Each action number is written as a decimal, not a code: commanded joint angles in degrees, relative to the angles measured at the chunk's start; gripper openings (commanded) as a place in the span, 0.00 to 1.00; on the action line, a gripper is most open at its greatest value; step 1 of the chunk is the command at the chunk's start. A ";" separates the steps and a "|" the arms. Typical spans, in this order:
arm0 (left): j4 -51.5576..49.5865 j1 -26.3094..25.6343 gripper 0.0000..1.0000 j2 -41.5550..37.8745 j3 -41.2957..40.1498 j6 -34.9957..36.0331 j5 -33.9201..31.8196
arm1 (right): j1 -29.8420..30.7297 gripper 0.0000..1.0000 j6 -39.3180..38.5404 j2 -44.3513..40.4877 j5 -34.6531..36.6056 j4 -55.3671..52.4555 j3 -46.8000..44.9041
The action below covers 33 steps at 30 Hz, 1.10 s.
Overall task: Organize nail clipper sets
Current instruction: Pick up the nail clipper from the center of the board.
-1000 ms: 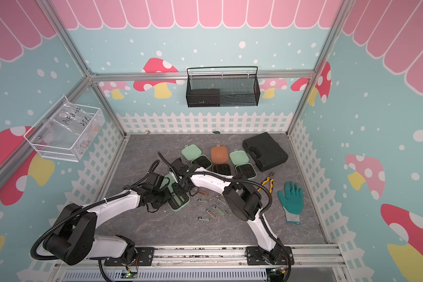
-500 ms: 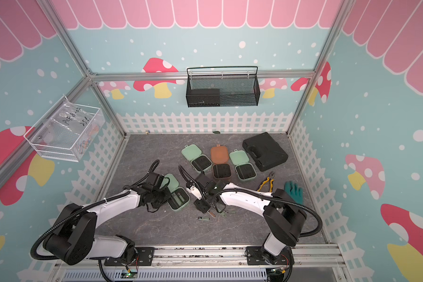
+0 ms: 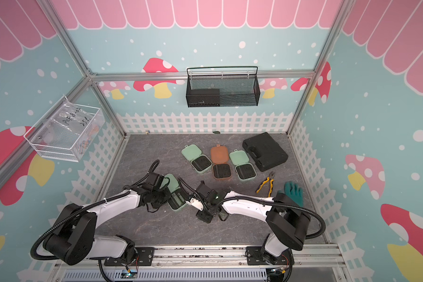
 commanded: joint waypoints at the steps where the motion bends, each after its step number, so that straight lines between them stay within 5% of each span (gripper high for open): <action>1: -1.93 0.06 0.00 1.18 -0.23 0.91 0.11 | 1.22 0.49 -1.65 2.69 2.80 -1.16 0.53; 14: -1.84 0.11 0.00 1.97 0.06 0.98 0.10 | 2.74 0.45 -1.28 7.22 6.54 -2.21 0.88; 33: -1.66 0.10 0.00 1.97 0.01 0.98 0.26 | 3.27 0.07 -0.88 8.40 7.47 -3.26 1.57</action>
